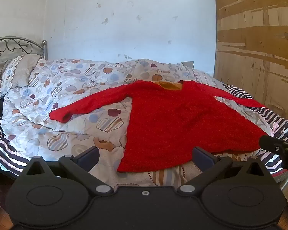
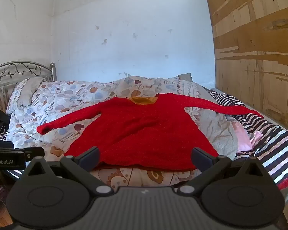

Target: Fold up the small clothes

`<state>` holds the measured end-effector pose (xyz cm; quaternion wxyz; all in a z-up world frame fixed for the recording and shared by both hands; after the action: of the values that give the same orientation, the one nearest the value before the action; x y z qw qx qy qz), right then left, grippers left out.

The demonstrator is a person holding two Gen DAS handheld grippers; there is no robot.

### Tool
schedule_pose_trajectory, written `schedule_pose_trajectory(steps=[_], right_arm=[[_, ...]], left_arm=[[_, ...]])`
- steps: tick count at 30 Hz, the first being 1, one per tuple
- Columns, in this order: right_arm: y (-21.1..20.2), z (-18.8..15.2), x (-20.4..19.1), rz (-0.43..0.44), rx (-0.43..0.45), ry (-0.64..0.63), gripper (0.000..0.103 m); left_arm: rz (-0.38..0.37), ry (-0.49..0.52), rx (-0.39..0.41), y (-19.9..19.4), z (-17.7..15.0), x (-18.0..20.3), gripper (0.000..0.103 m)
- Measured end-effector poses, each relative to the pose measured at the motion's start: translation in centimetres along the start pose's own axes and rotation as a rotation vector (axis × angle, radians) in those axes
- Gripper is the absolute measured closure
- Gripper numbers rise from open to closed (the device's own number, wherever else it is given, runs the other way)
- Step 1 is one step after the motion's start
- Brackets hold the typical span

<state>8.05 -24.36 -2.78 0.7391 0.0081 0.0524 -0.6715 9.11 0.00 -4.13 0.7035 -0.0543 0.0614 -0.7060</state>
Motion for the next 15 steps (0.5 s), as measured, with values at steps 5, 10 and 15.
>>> schedule_pose_trajectory(steps=[5, 10, 15], right_arm=[[0.02, -0.04, 0.13, 0.000, -0.003, 0.002, 0.000], [0.07, -0.01, 0.16, 0.001, -0.001, 0.006, 0.000], [0.19, 0.08, -0.10, 0.002, -0.002, 0.008, 0.000]], left_arm=[[0.000, 0.001, -0.001, 0.00, -0.01, -0.01, 0.001], [0.000, 0.002, 0.000, 0.01, -0.01, -0.02, 0.001], [0.000, 0.002, -0.001, 0.00, -0.01, 0.00, 0.001]])
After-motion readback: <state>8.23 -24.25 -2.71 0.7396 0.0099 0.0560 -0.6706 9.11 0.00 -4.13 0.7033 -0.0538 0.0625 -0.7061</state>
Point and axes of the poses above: each gripper's, at about its wrist camera, not at the fingertips, and y roughly the way its jaws point, x to its right, z to its top, the point moved 10 cm from there along y, roughly the way its jaws point, and after that the axes turned 15 degrees about x, right-handed, at the moved point
